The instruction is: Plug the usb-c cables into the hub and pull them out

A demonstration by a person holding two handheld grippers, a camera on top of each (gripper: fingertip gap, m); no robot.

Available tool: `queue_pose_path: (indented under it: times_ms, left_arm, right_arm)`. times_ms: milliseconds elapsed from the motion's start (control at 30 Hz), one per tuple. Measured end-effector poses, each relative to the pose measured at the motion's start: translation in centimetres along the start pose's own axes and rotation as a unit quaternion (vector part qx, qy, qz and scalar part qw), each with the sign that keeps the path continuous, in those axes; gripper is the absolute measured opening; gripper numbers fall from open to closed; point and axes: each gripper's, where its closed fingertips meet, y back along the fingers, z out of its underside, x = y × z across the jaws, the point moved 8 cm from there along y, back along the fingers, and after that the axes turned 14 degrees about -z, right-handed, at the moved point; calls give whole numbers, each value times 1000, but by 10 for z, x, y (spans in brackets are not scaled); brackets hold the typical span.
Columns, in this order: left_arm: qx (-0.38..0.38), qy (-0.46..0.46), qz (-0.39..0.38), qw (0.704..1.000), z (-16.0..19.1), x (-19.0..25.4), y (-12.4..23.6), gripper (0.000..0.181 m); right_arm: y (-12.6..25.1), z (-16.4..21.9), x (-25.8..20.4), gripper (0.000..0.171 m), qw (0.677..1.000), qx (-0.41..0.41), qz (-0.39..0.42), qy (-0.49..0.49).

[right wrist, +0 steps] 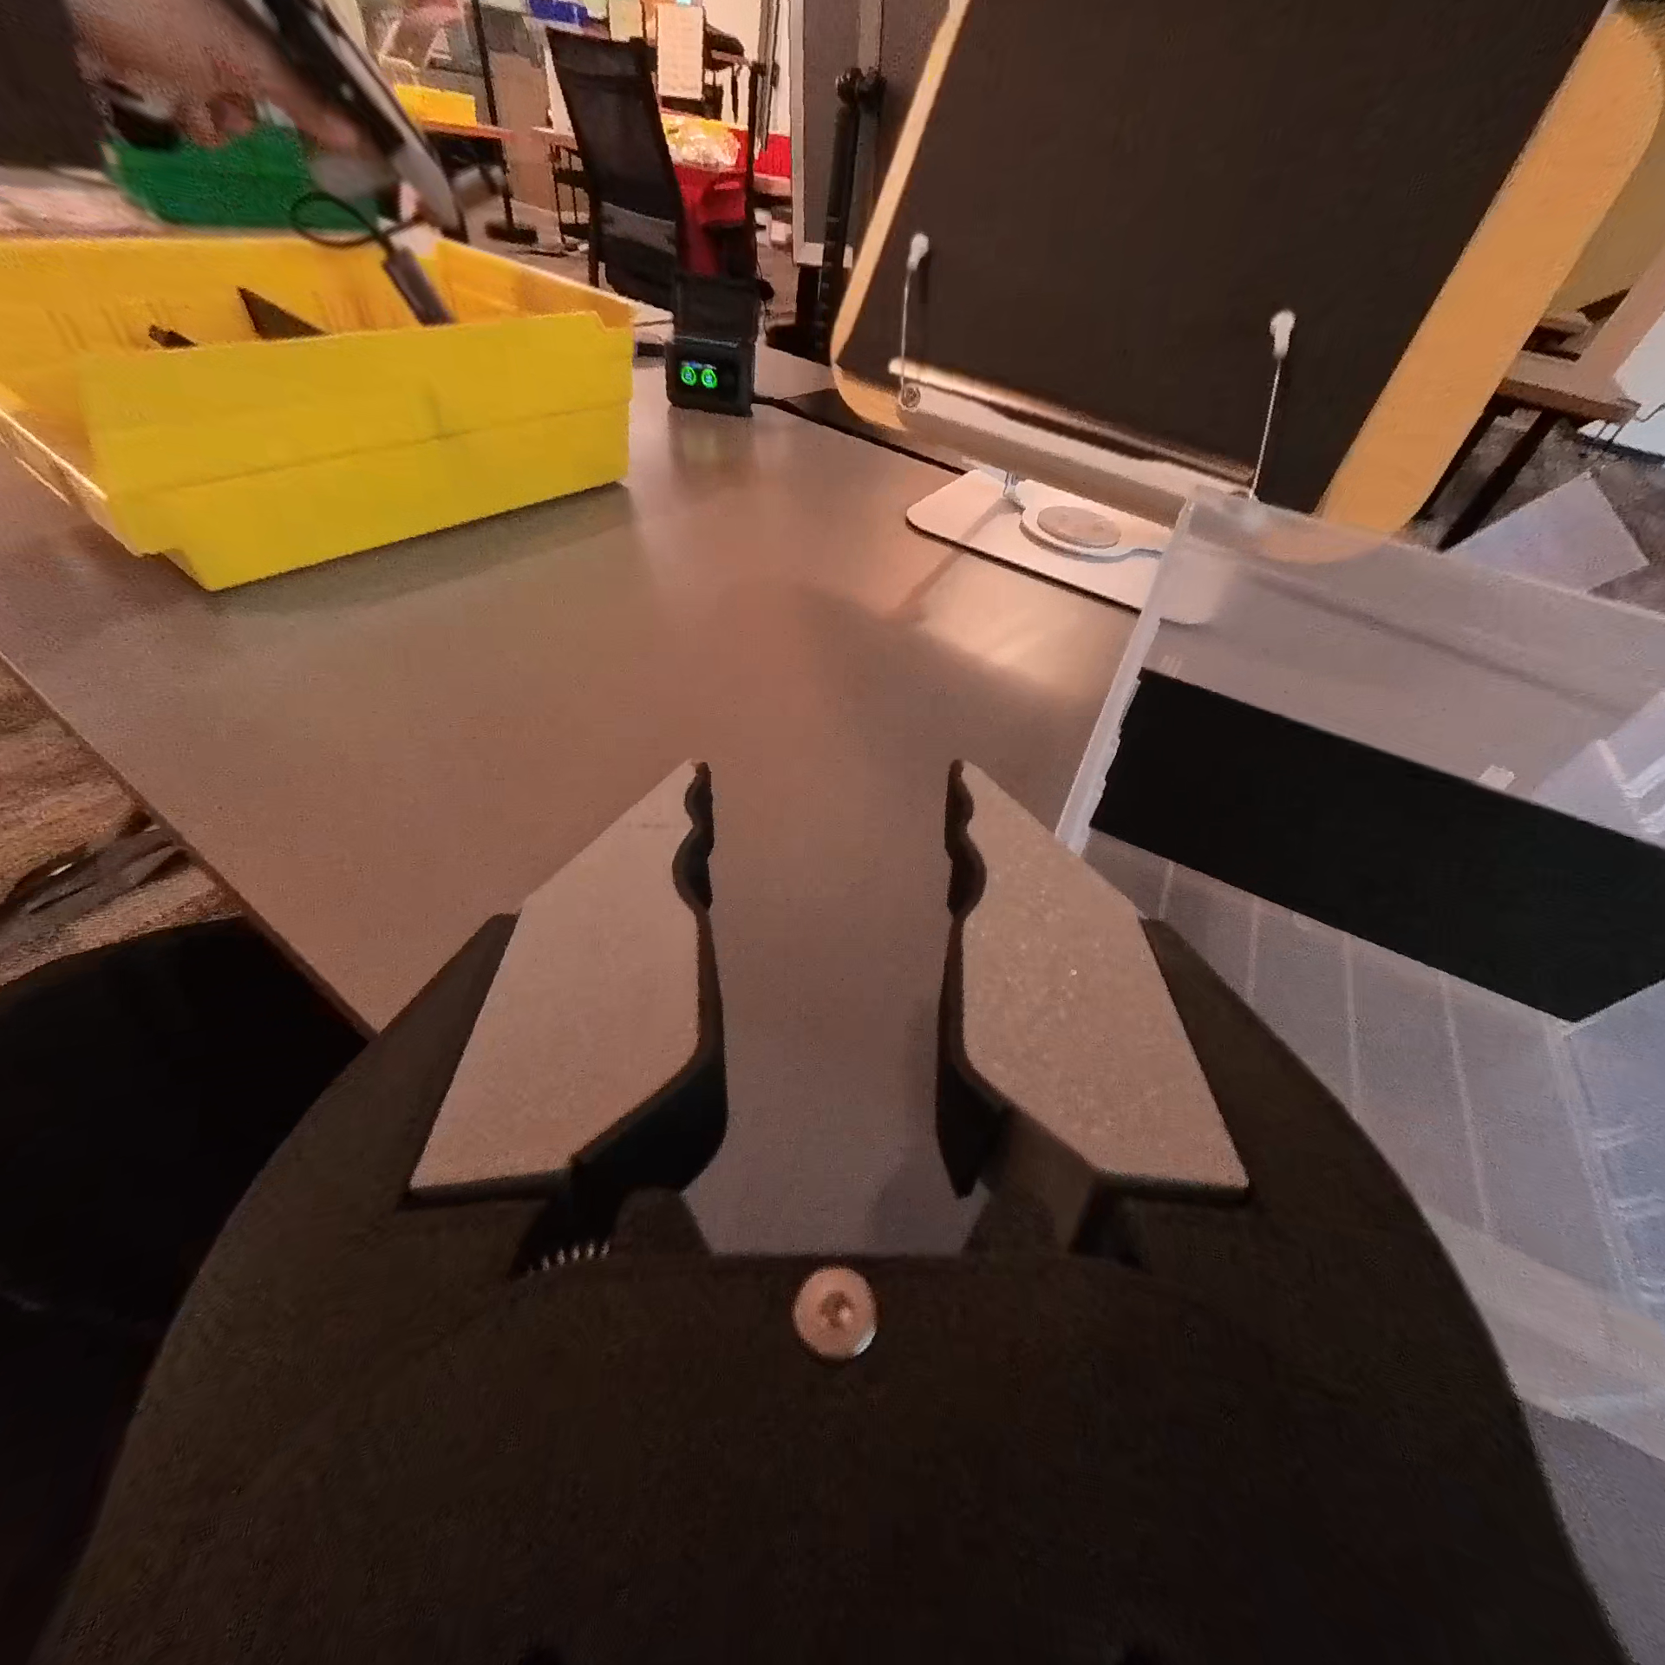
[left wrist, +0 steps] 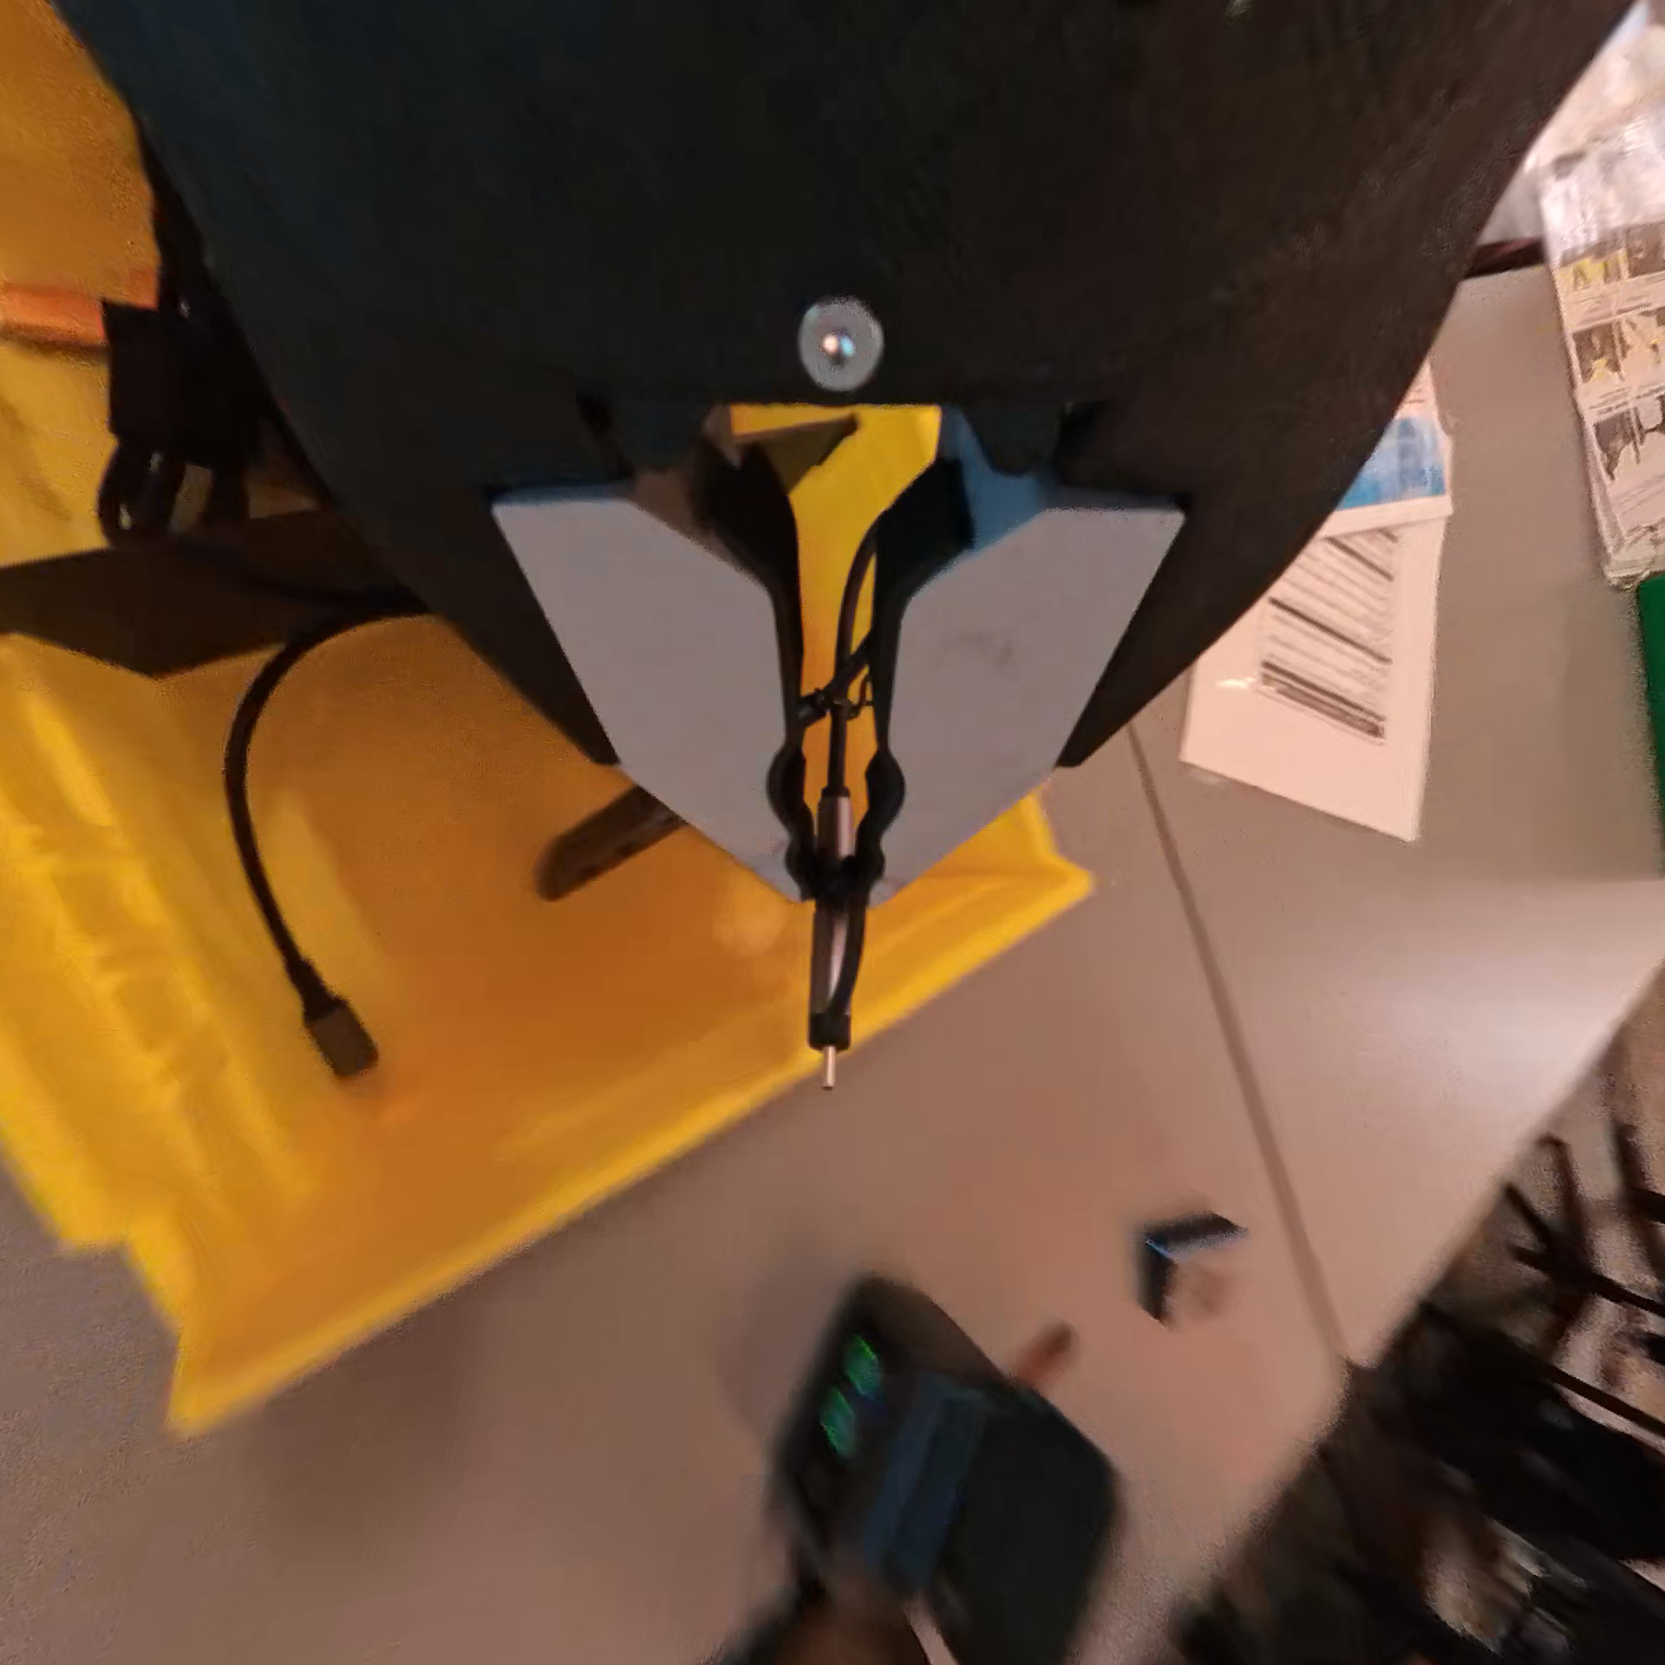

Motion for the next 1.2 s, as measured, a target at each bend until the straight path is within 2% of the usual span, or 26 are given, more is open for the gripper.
queue_pose_path:
  times_ms: [33,133,233,300,467,633,733,800,833,867,900,1067,1133,1200]
  left_arm:
    - [30,26,-21,999,-5,-13,13,6]
    - [125,93,-96,983,-15,-48,56,5]
    - [189,143,-57,970,-20,-56,101,5]
    - [220,141,-22,965,-23,-49,132,5]
    - [317,93,69,941,-29,10,212,5]
    - [401,69,160,900,-10,93,272,5]
    - [421,75,208,880,5,134,284,5]
    - [424,82,226,873,14,154,284,5]
    - [424,89,232,871,17,161,282,5]
    - [423,96,240,869,21,167,280,5]
    - [419,102,250,867,24,172,277,5]
    - [393,124,273,869,39,174,258,6]
    - [363,133,279,879,46,167,250,13]
    - [358,147,258,885,55,146,248,25]
  right_arm:
    - [3,-4,-1,50,1000,5,-1,5]
    - [6,-17,-6,56,1000,23,-15,12]
    - [2,-28,-18,60,998,29,-50,11]
    - [-5,-34,-30,62,995,29,-92,9]
    - [-37,-53,-64,76,980,12,-201,-4]
    - [-62,-68,-86,86,971,4,-238,-3]
    - [-71,-80,-94,84,969,23,-245,0]
    - [-78,-82,-101,74,964,21,-264,3]
    - [-81,-80,-104,60,961,14,-276,7]
    - [-84,-77,-108,39,958,7,-287,11]
    - [-86,-74,-108,9,957,1,-290,16]
    - [-93,-63,-96,6,967,-12,-248,58]
    - [-98,-62,-85,5,976,-29,-170,133]
    - [-105,-59,-73,5,964,-64,-77,248]
